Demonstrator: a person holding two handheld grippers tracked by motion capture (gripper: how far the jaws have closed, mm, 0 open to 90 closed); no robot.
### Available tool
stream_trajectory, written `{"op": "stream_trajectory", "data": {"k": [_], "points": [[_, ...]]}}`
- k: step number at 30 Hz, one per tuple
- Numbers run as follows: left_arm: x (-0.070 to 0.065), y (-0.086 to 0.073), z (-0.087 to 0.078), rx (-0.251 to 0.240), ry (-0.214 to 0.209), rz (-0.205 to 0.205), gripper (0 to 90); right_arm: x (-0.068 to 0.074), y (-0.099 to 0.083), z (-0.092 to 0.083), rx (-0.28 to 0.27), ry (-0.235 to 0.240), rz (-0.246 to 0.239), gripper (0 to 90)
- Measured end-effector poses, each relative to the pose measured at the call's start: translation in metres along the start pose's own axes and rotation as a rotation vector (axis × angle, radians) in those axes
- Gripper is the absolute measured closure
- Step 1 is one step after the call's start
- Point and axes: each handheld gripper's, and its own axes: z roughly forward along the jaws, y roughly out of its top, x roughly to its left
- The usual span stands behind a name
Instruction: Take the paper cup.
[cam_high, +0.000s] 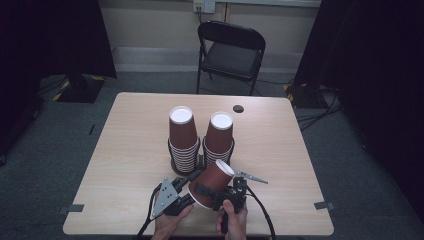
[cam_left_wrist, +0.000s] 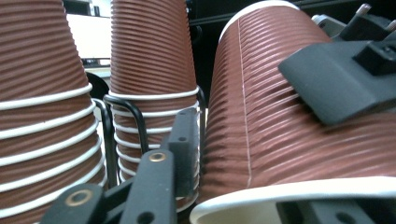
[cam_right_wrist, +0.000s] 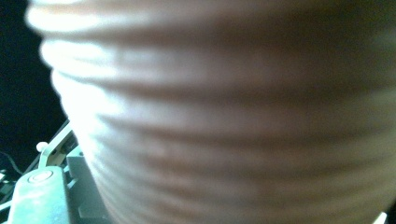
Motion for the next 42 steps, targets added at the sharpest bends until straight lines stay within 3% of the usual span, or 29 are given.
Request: {"op": "stream_trajectory", "data": {"k": [5, 9, 17, 35, 40, 42], "points": [[0.002, 0.000, 0.001, 0.005, 0.005, 0.003, 79.4, 0.000, 0.000, 0.000, 0.005, 0.009, -0.011, 11.1], [0.002, -0.002, 0.000, 0.020, -0.007, 0.000, 85.5, 0.001, 0.001, 0.000, -0.028, 0.006, -0.012, 9.9], [0.003, -0.004, -0.002, 0.039, -0.017, -0.027, 86.1, 0.003, 0.003, -0.002, -0.053, -0.039, -0.038, 8.8], [0.003, -0.009, -0.006, 0.033, -0.011, -0.082, 86.3, 0.004, 0.003, 0.002, -0.042, -0.056, -0.051, 8.1], [0.001, -0.012, -0.008, 0.037, -0.023, -0.082, 86.3, 0.003, 0.007, -0.001, -0.095, -0.066, -0.016, 10.8], [0.002, -0.012, -0.007, 0.052, -0.027, -0.076, 86.2, 0.002, 0.010, -0.003, -0.102, -0.077, -0.022, 11.3]]}}
